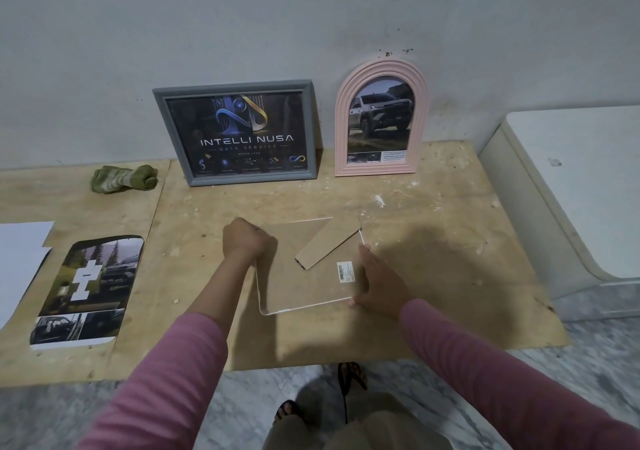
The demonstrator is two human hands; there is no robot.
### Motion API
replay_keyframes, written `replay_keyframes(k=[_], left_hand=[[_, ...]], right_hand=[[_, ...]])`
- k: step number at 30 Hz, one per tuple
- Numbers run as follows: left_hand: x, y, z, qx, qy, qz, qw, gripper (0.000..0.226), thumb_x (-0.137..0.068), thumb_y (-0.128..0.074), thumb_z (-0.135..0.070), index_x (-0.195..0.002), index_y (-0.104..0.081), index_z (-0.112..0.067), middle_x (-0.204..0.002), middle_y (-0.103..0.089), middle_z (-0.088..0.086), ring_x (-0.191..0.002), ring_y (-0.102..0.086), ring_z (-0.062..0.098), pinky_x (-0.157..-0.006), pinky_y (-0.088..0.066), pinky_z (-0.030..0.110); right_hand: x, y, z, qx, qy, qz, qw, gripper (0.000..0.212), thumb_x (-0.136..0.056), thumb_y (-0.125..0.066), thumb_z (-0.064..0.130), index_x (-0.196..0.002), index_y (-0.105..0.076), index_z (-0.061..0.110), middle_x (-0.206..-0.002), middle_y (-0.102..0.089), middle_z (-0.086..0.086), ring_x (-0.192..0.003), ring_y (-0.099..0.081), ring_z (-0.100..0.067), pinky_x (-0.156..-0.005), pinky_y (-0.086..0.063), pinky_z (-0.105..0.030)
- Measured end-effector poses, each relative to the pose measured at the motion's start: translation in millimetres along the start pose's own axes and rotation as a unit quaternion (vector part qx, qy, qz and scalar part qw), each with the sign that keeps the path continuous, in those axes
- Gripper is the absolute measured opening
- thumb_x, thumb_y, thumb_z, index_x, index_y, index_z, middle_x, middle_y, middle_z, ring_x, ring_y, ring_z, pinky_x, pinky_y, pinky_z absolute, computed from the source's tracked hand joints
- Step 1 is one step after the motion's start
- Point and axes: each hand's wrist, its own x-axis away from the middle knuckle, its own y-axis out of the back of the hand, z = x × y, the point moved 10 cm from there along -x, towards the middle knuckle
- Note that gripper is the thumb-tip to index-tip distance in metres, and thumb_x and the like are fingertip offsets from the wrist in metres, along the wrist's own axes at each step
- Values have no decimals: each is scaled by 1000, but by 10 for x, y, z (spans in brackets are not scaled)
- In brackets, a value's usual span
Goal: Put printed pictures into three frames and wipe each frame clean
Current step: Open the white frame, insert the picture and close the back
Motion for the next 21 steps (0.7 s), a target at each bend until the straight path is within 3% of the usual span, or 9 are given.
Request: replay_keyframes(k=[5, 9, 13, 21], left_hand=[[13, 78, -167, -67, 2, -8, 998, 34, -92, -56, -18, -65, -42, -4, -91, -59, 17, -95, -60, 37, -67, -41, 34], [40, 89, -205, -81, 0, -13, 997, 13, -89, -56, -10, -82, -56, 0, -104, -64, 22, -98, -61, 38, -69, -43, 35], [38, 132, -224, -92, 4, -5, 996, 27, -88, -58, -8, -64, -46, -4, -92, -62, 19, -89, -61, 36, -66, -44, 34], [49, 79, -128, -123, 32, 53, 990, 25, -82, -60, -5, -60, -49, -4, -62, -53, 11, -74, -60, 30, -66, -45, 31]], right_hand=[[22, 40, -3, -19, 2, 5, 1000, 118, -67, -83, 21, -150, -1, 7, -159, -4, -11, -146, -7, -23, -117, -15, -30], [26, 19, 22, -30, 5, 11, 999, 118, -66, -83, 19, -150, 0, 5, -159, -4, -13, -147, -7, -23, -116, -13, -29], [13, 28, 24, -36, 2, 9, 999, 119, -65, -84, 17, -149, -1, 4, -158, -5, -14, -147, -7, -23, -118, -14, -30], [11, 8, 76, -28, 16, -5, 999, 118, -66, -84, 14, -149, -1, 4, -158, -6, -18, -146, -6, -26, -117, -15, -30]])
